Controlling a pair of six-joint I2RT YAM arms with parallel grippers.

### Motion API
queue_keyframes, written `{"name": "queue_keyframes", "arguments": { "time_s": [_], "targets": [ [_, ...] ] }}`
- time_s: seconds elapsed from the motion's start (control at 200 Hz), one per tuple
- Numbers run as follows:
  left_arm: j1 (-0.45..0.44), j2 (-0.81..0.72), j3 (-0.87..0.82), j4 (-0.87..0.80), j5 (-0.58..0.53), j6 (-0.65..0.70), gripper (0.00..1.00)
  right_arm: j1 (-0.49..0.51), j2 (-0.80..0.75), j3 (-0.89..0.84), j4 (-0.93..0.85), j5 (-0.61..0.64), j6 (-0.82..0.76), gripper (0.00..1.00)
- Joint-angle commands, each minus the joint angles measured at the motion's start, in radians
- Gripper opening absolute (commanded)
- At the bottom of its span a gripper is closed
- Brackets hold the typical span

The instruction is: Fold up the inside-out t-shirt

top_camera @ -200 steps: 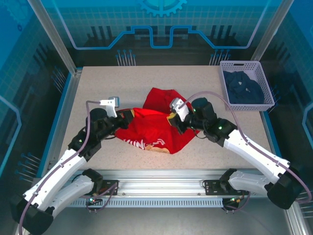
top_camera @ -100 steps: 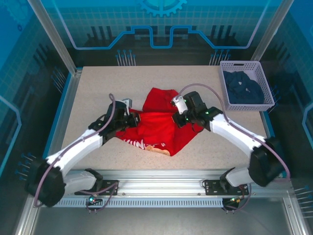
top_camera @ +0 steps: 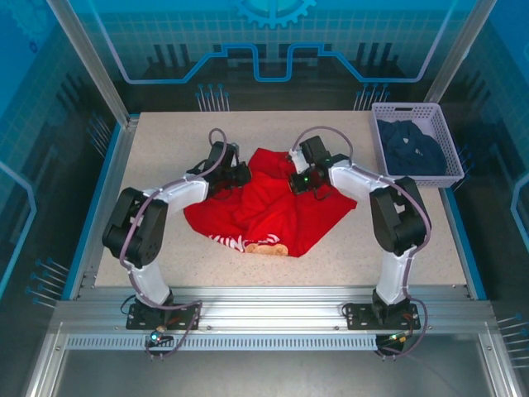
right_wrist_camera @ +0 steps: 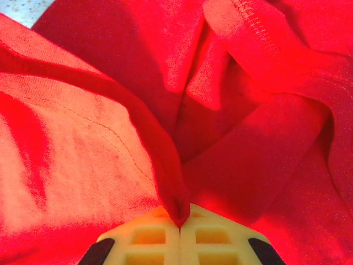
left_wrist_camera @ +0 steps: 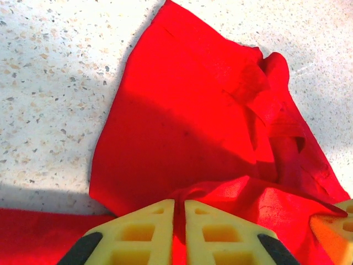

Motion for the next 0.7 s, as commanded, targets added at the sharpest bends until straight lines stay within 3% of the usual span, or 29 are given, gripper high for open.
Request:
{"name": "queue_keyframes", "arguments": {
  "time_s": [0.0,0.14,0.275,0.53,0.695],
  "targets": [
    [0.048,0.015,0.02,0.051,0.107,0.014,0.23,-0.018,0.029,0.043,-0.033,-0.025,-0.006,0.0],
    [0.1,0.011,-0.027,0.128,0.245,0.029,0.41,-0.026,0.049,0.062,-0.041,-0.033,-0.013,0.0],
    [0.107,0.023,-0.029,0.115,0.299,0.122,0.52,-0.028,0.059,0.066,-0.04,-0.039,-0.016,0.0],
    [0.101,0.104,0.05,-0.099,0.347,0.204,0.54,-0.029,0.033,0.043,-0.02,-0.056,-0.01,0.0],
    [0.069,0.06,-0.028,-0.078,0.385,0.171,0.54,-0.028,-0.065,-0.076,0.065,-0.145,0.011,0.0]
  ]
}}
